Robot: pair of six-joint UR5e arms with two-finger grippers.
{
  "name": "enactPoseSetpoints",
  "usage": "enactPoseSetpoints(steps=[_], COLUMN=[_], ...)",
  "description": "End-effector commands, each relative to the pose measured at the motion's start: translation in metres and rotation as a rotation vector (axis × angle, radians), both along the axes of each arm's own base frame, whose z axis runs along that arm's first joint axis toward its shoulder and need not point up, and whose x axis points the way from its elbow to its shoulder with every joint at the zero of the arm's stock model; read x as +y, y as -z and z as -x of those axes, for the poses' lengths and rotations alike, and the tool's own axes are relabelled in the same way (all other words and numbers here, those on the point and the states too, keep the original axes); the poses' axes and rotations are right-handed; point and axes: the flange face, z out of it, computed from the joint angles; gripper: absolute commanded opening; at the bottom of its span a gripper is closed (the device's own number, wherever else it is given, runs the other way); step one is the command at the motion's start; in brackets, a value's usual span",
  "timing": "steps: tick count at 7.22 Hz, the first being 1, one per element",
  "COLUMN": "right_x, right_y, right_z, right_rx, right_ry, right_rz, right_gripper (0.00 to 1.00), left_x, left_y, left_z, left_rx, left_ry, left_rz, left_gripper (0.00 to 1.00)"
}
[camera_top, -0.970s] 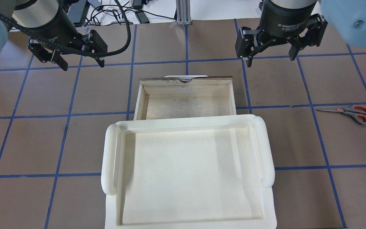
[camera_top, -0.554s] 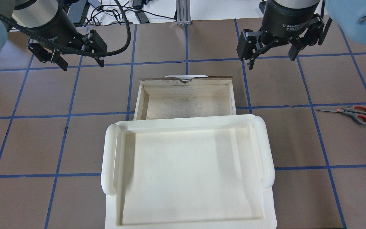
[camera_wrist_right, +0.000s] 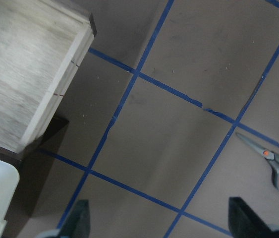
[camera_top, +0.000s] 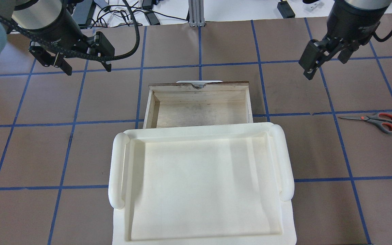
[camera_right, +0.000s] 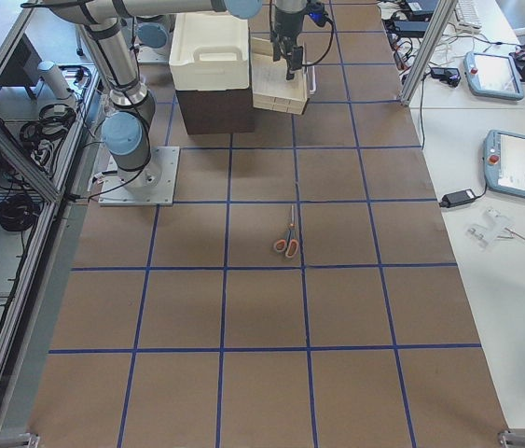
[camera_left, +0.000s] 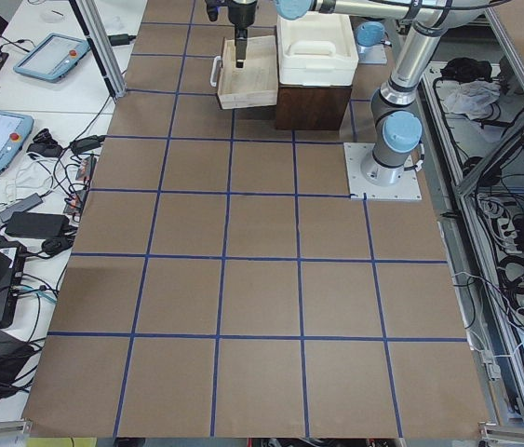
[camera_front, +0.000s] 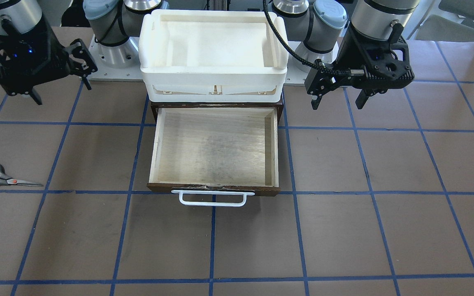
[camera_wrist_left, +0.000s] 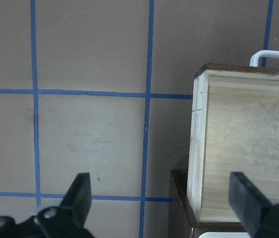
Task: Put scissors in drawer and close it
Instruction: 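Move the right gripper outward over the grey-and-orange scissors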
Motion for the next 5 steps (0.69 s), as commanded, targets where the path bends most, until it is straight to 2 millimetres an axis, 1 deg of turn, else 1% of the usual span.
enactPoseSetpoints(steps=[1,2,3,4,5], right_x=[-0.006,-0.01,-0.016,-0.019,-0.018], right_y=[0.028,0.056,0.076,0.111,0.137], right_z=[0.099,0.135,0.162,0.185,0.204], right_rx=[-0.025,-0.04,-0.001,0.006,-0.017], right_ry=[-0.291,-0.4,-0.486,-0.649,-0.723], right_rz=[-0.037,-0.042,0.004,0.015,-0.003], right_gripper=[0.97,0.98,0.97,0.98,0.98], left_x=[0.0,0.0,0.0,0.0,0.0], left_y=[0.0,0.0,0.0,0.0,0.0], left_z=[0.0,0.0,0.0,0.0,0.0], left_rx=[-0.001,-0.001,-0.001,0.001,-0.001], left_ry=[0.0,0.0,0.0,0.0,0.0], left_rz=[0.0,-0.001,-0.001,-0.001,-0.001], left_gripper=[1.0,1.0,1.0,1.0,1.0])
